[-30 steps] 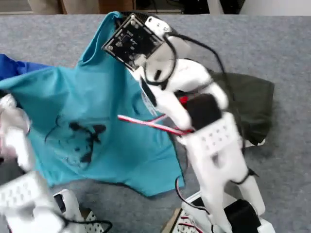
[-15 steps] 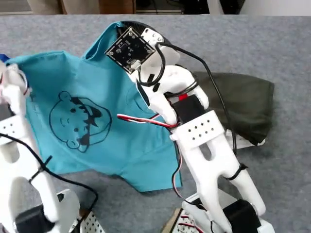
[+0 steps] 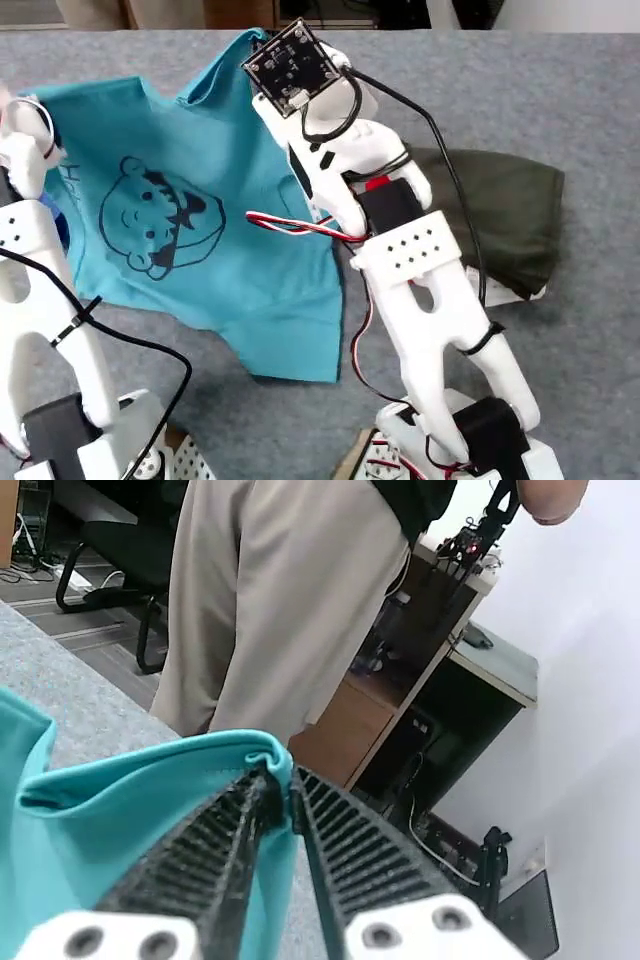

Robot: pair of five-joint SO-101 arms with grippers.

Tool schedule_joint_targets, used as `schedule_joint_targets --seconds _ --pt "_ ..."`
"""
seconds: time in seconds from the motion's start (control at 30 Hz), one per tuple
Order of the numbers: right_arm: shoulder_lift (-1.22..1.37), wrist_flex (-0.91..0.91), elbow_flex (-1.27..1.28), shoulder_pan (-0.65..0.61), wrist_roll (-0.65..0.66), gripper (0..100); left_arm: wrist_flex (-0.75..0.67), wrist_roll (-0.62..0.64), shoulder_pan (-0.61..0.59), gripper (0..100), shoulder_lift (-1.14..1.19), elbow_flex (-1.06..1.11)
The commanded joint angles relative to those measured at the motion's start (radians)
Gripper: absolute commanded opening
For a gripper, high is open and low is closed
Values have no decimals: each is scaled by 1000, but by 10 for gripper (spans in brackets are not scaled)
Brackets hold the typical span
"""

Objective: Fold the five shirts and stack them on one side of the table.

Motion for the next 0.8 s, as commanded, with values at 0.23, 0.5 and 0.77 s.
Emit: schedule_joint_targets --seconds 0.23,0.5,0.77 --pt "-110 542 -91 5 110 2 120 -224 -32 19 -42 287" --pt "-305 930 -85 -127 232 2 -63 -321 -98 19 -282 678" --pt "-449 1138 45 -177 236 2 -170 -321 -97 19 -429 895"
